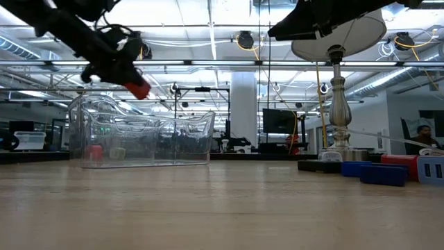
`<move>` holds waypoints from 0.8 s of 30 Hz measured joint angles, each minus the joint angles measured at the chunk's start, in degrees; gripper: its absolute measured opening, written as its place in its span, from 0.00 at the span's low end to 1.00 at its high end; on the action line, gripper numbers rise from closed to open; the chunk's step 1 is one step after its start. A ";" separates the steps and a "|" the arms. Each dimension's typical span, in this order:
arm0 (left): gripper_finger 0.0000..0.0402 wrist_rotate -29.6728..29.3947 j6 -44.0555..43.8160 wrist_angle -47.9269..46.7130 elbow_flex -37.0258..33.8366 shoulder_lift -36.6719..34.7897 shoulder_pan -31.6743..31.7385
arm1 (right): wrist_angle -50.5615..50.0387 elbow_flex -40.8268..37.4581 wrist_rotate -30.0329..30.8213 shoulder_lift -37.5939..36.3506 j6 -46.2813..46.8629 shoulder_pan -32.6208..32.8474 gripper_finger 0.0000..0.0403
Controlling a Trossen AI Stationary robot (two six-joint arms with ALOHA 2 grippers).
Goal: Pick & Place Office items
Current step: Put the red charger adapter into the top transparent bin
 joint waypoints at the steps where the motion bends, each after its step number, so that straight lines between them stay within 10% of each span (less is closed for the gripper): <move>1: 0.30 -1.68 -0.64 -0.70 -0.63 -1.11 0.02 | 0.03 -0.05 0.00 0.02 0.02 0.00 0.74; 8: 0.30 -13.74 -5.57 -4.09 -4.95 -3.17 0.33 | 0.16 -1.15 0.01 0.04 2.06 -0.86 0.74; 24: 0.30 -14.37 -13.16 -1.64 -13.36 -2.56 9.23 | 0.18 -1.25 0.00 0.05 2.94 -1.57 0.74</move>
